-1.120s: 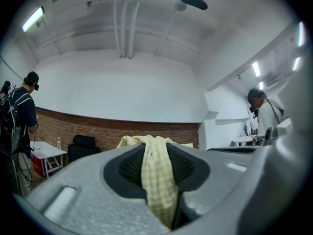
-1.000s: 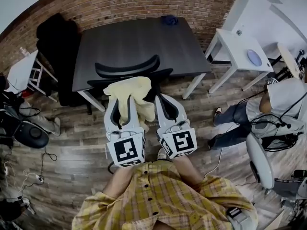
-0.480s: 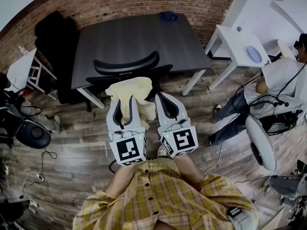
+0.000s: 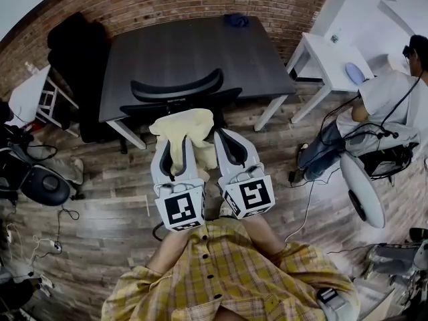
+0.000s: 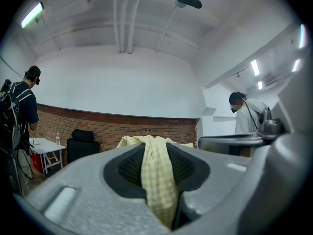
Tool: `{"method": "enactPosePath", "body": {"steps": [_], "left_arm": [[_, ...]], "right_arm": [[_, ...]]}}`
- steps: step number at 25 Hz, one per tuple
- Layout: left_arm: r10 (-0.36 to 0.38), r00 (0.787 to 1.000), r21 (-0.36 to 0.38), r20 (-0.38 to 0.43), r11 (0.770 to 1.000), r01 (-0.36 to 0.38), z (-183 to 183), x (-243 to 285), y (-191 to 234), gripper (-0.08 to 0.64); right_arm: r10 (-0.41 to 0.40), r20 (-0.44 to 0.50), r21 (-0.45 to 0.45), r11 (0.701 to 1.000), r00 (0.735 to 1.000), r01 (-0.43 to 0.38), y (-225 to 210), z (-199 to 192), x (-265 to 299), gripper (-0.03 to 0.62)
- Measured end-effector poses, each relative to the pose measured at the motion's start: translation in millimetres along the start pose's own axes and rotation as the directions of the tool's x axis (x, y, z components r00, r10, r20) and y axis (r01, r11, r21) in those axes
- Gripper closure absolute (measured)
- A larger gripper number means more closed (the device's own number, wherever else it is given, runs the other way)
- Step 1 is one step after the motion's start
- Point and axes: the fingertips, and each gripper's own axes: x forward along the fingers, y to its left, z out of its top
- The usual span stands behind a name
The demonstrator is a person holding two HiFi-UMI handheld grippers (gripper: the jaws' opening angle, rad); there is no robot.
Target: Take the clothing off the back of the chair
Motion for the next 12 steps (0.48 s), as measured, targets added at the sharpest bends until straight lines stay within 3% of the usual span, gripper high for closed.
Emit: {"method": "enactPosePath", "body": {"steps": [12], "left_arm": [[-0.019, 1.0, -0.001, -0.008, 1.0, 0.019, -9.1, 1.2, 3.6, 0.442]], "right_arm": [[-0.003, -0.012, -0.006, 1.0, 1.0, 0.003, 6.8, -7.9, 6.9, 0.595]]}}
